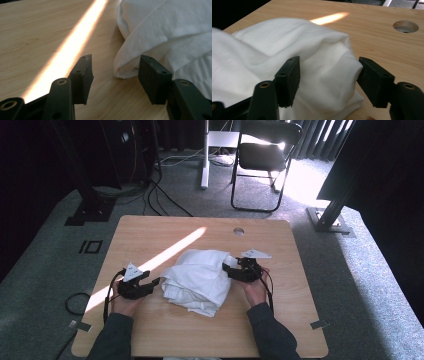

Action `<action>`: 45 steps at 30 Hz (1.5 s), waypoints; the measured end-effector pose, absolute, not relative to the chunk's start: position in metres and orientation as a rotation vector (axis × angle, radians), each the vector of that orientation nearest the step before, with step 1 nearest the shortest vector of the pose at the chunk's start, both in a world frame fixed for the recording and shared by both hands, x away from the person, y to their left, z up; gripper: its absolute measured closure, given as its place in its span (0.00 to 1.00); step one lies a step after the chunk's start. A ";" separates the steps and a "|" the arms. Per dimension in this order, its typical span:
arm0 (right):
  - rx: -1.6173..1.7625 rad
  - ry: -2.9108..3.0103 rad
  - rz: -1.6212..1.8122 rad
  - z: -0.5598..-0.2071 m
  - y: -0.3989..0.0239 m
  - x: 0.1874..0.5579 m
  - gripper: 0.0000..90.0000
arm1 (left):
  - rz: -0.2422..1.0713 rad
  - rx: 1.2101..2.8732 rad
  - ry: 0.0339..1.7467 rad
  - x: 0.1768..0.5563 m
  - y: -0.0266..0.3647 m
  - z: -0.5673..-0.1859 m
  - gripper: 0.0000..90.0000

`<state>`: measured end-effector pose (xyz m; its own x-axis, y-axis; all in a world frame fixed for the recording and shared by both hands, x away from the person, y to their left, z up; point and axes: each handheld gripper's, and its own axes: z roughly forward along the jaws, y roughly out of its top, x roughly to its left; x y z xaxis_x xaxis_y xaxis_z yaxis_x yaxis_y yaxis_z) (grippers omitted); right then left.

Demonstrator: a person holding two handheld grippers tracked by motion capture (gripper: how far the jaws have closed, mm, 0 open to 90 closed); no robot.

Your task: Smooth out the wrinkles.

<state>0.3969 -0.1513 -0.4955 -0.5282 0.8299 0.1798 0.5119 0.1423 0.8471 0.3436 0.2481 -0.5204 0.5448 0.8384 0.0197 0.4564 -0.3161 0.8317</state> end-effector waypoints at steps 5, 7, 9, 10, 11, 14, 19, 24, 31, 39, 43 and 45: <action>1.344 2.101 1.335 -0.500 -0.150 0.410 0.33 | 0.618 2.018 1.050 0.345 0.240 -0.532 0.47; 1.343 2.103 1.334 -0.501 -0.150 0.410 0.33 | 0.623 2.025 1.046 0.345 0.238 -0.533 0.46; 1.345 2.105 1.331 -0.502 -0.150 0.411 0.33 | 0.667 2.044 1.048 0.346 0.234 -0.537 0.46; 1.345 2.105 1.331 -0.502 -0.150 0.411 0.33 | 0.667 2.044 1.048 0.346 0.234 -0.537 0.45; 1.345 2.107 1.333 -0.502 -0.150 0.411 0.33 | 0.674 2.036 1.048 0.347 0.234 -0.537 0.45; 1.350 2.109 1.326 -0.503 -0.150 0.414 0.32 | 0.704 2.023 1.066 0.351 0.233 -0.538 0.49; 1.409 2.126 1.387 -0.509 -0.149 0.426 0.36 | 0.654 2.064 1.032 0.358 0.227 -0.545 0.73; 1.401 2.148 1.369 -0.516 -0.146 0.431 0.89 | 0.659 2.018 0.956 0.336 0.226 -0.531 1.00; 1.397 2.003 1.286 -0.505 -0.153 0.422 0.93 | 0.701 2.001 0.941 0.296 0.241 -0.526 1.00; 1.418 2.027 1.267 -0.507 -0.156 0.425 0.83 | 0.634 2.081 0.848 0.275 0.233 -0.534 1.00; 1.318 2.046 1.288 -0.493 -0.153 0.408 0.53 | 0.632 2.035 0.843 0.277 0.236 -0.530 0.95; 1.234 2.049 1.331 -0.480 -0.151 0.391 0.48 | 0.644 2.029 0.847 0.278 0.236 -0.529 0.95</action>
